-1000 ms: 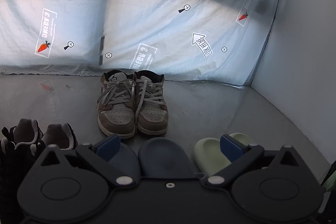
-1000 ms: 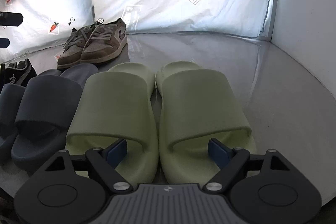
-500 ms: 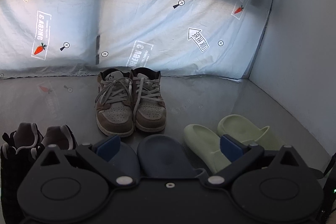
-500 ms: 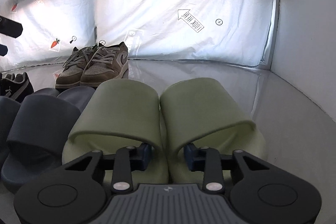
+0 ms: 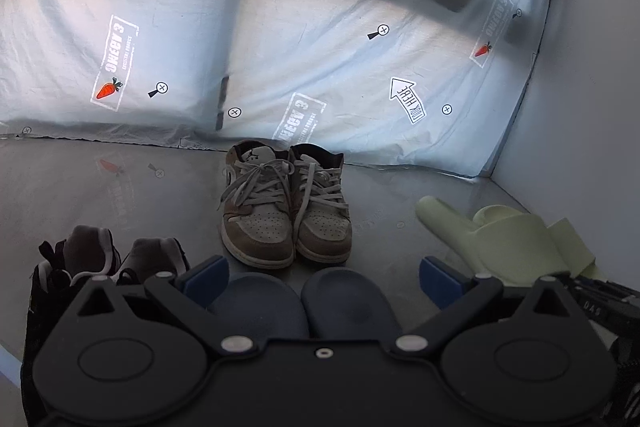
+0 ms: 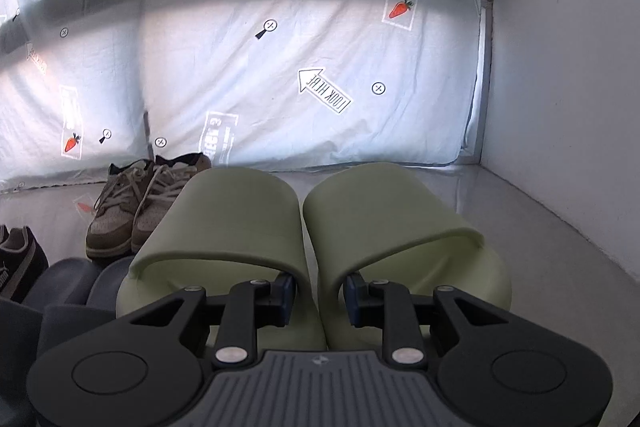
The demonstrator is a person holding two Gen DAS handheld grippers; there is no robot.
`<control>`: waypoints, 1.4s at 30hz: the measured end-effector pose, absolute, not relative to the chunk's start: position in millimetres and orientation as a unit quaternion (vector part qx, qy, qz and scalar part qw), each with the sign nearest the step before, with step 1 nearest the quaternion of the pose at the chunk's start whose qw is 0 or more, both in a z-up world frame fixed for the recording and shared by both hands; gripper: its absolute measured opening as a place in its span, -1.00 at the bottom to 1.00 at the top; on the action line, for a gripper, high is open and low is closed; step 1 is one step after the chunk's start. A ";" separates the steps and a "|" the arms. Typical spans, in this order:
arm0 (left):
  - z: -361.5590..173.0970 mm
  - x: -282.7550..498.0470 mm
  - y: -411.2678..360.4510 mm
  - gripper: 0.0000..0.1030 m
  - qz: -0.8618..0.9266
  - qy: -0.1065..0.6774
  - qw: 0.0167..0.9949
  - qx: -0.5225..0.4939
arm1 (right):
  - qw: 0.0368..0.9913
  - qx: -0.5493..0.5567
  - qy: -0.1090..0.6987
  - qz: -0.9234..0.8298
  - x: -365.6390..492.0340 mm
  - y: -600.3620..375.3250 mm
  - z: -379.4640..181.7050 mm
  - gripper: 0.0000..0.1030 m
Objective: Organize scattered shoes
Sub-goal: 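Carry the green slides toward the tent wall corner with the right gripper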
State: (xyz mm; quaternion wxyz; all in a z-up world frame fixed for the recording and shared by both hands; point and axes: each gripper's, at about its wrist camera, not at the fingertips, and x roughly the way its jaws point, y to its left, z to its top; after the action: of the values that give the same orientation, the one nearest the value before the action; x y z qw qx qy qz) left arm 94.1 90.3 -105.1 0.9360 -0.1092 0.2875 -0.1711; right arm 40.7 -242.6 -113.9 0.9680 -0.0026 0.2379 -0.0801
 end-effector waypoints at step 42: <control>-83.5 84.6 -115.3 0.99 -0.142 0.249 0.949 -0.129 | 0.977 -0.008 0.158 -0.140 35.3 -456.8 -21.7 -0.22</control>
State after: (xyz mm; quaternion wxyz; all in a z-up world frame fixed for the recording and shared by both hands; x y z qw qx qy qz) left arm 84.6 -115.3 -83.5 0.9494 -0.1292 0.2489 -0.1416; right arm 35.3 -456.8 -21.7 0.9774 -0.0082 0.1583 -0.1402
